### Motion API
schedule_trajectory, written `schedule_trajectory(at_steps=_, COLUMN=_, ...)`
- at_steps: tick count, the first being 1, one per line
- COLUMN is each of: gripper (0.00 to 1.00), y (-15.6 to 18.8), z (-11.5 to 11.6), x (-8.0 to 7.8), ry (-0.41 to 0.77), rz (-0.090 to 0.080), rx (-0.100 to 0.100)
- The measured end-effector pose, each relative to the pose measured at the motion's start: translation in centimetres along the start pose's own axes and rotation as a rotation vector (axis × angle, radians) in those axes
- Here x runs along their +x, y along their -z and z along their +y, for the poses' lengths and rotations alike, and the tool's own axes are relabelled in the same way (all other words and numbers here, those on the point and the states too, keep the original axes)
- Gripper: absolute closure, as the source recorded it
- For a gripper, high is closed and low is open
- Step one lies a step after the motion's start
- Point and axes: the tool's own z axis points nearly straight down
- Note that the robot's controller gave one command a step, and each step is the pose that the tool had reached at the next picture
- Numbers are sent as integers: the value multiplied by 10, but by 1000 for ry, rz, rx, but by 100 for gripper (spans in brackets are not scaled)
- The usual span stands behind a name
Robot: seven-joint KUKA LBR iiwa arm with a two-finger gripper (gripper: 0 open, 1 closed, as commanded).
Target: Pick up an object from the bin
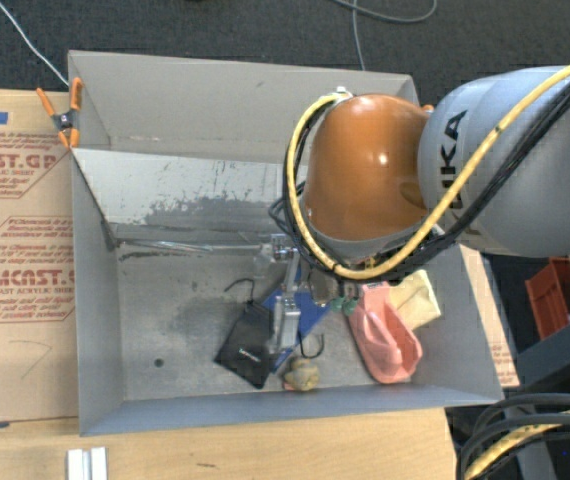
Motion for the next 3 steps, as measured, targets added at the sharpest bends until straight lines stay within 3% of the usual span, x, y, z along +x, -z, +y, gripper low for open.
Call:
schedule_trajectory(at_steps=1, gripper=0, y=4, z=-1, x=-2, ry=-2, rz=-8, rx=-1)
schedule_trajectory(at_steps=2, gripper=0, y=-72, z=-11, x=-28, ry=276, rz=-7, rx=0)
schedule_trajectory(at_steps=3, gripper=0, y=-150, z=-20, x=-35, ry=506, rz=-5, rx=-1)
